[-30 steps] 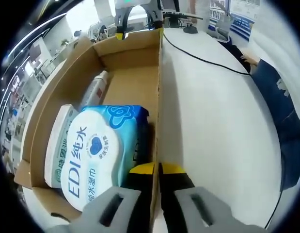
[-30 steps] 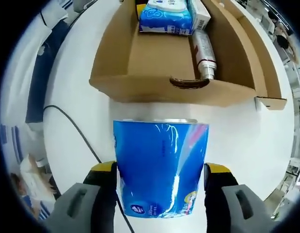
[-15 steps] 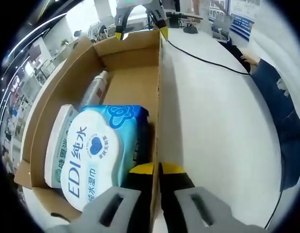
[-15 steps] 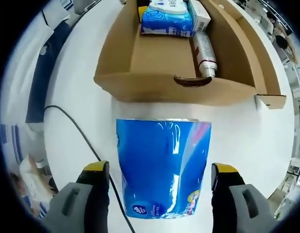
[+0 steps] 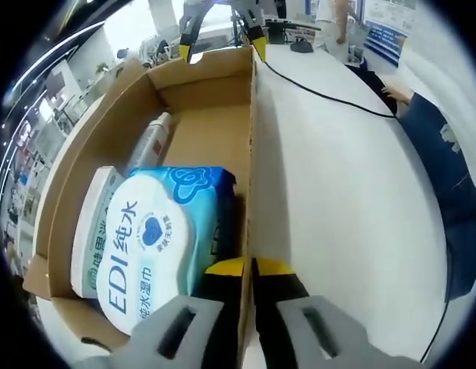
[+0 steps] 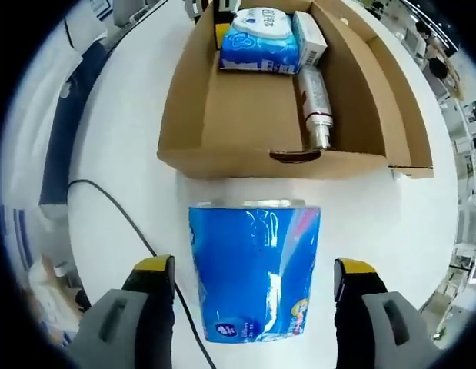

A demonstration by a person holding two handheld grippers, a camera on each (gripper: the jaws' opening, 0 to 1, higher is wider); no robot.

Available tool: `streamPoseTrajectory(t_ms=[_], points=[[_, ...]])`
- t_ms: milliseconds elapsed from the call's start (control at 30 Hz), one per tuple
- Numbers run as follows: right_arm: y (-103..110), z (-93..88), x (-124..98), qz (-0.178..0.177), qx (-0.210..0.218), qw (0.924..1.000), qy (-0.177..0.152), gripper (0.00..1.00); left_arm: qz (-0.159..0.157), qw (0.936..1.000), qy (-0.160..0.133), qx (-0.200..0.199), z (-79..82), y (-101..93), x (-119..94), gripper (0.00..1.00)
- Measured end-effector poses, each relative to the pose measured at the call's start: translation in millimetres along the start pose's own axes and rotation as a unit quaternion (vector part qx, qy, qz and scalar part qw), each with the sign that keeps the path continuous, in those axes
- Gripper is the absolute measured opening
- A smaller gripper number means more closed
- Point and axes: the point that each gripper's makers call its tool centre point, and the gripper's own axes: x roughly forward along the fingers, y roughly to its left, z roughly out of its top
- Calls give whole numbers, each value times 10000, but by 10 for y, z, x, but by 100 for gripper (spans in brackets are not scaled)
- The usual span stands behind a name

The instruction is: Operate the shoe box by opening the lid, removing the specified soft item, and placing it in the target area until the item is outside and the box remains undamaged.

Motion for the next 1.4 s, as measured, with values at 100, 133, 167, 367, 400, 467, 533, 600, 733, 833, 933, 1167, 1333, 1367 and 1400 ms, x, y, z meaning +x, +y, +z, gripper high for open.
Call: streamPoseTrajectory(t_ms=[100,133,167,367,400,467,533,600,733,833,933,1167,1333,1367,1400], points=[[7,24,-82,-18,94,10000,-28,86,0,10000,0,19,-1,1,2,2],[-1,36,-118,-84,109,9999,-48,86,-2,10000,-1,20,0,0,2,2],[-1,54,-167,-147,116,9998,-54,86,-3,10000,1,24,0,-1,0,2],[-48,119,-383,-460,283,9985,-96,86,5,10000,-2,58,-4,-7,-2,2],[-57,127,-421,-528,333,9980,-93,86,0,10000,-4,63,-3,-8,-3,2],[-76,149,-493,-628,428,9970,-129,86,-15,10000,-6,57,-6,-9,-1,2],[-89,196,-572,-741,571,9954,-210,86,-15,10000,-5,63,-7,-4,-1,2],[-92,225,-608,-788,673,9944,-225,86,-18,10000,-13,77,-5,-6,-5,2],[-67,355,-713,-927,796,9921,-291,85,-28,9999,-32,106,-3,-10,-11,1],[-48,421,-752,-969,884,9911,-237,85,-27,9999,-49,119,-3,-13,-9,1],[-38,526,-787,-1025,927,9900,-289,85,-20,10000,-56,8,-5,-8,0,2],[-96,814,-914,-1337,1028,9844,-500,83,-62,9998,-89,150,-13,-12,-5,1],[-111,958,-987,-1505,1043,9806,-702,78,-69,9997,-109,188,-17,-7,-3,1],[-112,975,-981,-1521,1012,9805,-730,76,-69,9997,-120,206,-18,-7,-4,1],[-108,980,-966,-1513,984,9809,-726,75,-68,9997,-127,215,-18,-7,-4,1]])
